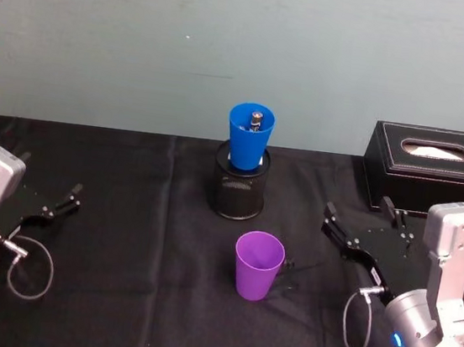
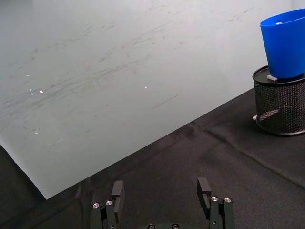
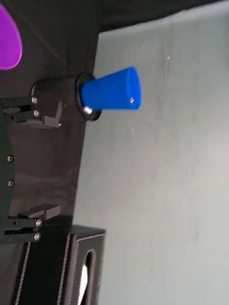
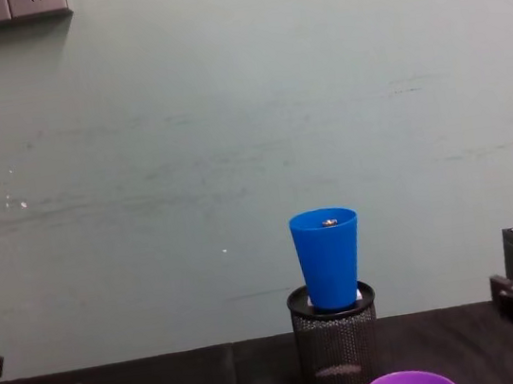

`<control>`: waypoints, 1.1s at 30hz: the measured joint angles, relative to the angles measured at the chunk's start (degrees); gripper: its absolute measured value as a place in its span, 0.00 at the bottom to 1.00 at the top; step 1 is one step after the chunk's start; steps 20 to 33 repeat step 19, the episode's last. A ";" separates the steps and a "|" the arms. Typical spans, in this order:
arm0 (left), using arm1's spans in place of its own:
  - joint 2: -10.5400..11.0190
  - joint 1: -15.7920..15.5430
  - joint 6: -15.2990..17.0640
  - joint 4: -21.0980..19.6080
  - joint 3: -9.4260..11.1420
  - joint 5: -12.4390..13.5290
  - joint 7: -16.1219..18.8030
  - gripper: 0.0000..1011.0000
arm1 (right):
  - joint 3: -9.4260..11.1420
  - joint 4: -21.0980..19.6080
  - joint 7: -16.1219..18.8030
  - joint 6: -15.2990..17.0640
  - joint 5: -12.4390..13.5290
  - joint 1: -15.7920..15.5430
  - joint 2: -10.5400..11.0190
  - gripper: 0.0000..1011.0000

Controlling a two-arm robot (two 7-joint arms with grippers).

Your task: Pick up one cup with a gripper and tap it against the other cup.

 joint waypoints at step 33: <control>0.00 0.00 0.00 0.00 0.00 0.00 0.00 0.99 | 0.36 1.02 0.44 0.18 -0.38 0.03 -0.43 0.99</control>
